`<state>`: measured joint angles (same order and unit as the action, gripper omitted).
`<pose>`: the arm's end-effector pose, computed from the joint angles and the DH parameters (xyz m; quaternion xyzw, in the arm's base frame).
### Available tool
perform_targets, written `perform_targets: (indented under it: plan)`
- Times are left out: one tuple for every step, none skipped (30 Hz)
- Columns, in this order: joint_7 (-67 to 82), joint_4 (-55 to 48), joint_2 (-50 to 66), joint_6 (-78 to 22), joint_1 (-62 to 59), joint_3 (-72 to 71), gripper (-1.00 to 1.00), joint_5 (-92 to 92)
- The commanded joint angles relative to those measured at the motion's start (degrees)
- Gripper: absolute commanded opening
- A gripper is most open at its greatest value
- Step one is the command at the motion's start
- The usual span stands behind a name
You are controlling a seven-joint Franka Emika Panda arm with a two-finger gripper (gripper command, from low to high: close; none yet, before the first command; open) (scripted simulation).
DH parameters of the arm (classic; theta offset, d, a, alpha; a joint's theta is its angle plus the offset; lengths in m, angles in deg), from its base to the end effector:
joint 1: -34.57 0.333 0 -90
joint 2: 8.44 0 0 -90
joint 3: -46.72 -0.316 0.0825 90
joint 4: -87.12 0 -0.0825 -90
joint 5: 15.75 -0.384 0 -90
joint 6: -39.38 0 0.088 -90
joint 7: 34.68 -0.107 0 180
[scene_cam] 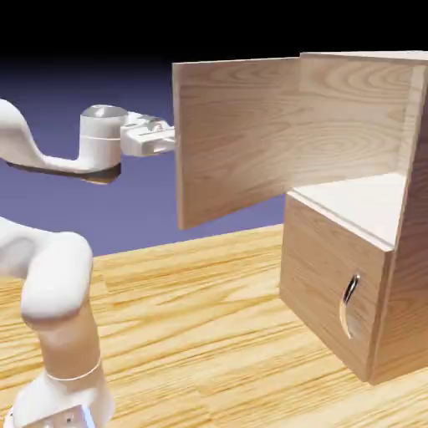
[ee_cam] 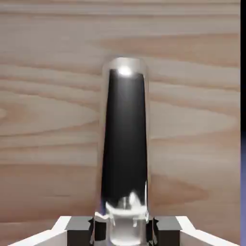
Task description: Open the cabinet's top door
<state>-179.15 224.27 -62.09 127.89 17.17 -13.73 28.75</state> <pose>0.2638 0.2469 0.5328 0.3691 -0.6031 0.6875 0.1654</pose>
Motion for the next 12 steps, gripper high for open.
perform_targets:
  plan:
    - [0.06, -2.08, 0.52, -2.16, -1.9, -1.97, -1.0, -1.06]
    - [0.15, -4.16, 0.95, -4.17, -3.85, -3.89, -1.0, -2.03]
    - [0.27, -6.23, 1.28, -6.1, -5.85, -5.76, -1.0, -2.95]
    - [0.43, -8.31, 1.52, -7.97, -7.9, -7.59, -1.0, -3.82]
    - [0.62, -10.38, 1.67, -9.77, -9.97, -9.37, -1.0, -4.66]
    - [0.85, -12.43, 1.72, -11.49, -12.05, -11.07, -1.0, -5.45]
    - [1.12, -14.46, 1.68, -13.14, -14.13, -12.7, -1.0, -6.21]
    - [1.42, -16.48, 1.57, -14.74, -16.2, -14.27, -1.0, -6.94]
    - [1.76, -18.51, 1.37, -16.3, -18.28, -15.78, -1.0, -7.65]
    - [2.15, -20.58, 1.07, -17.84, -20.38, -17.22, -1.0, -8.33]
    - [2.58, -22.68, 0.71, -19.39, -22.51, -18.64, -1.0, -9.01]
    - [2.61, -22.86, 0.68, -19.52, -22.69, -18.75, -1.0, -9.07]
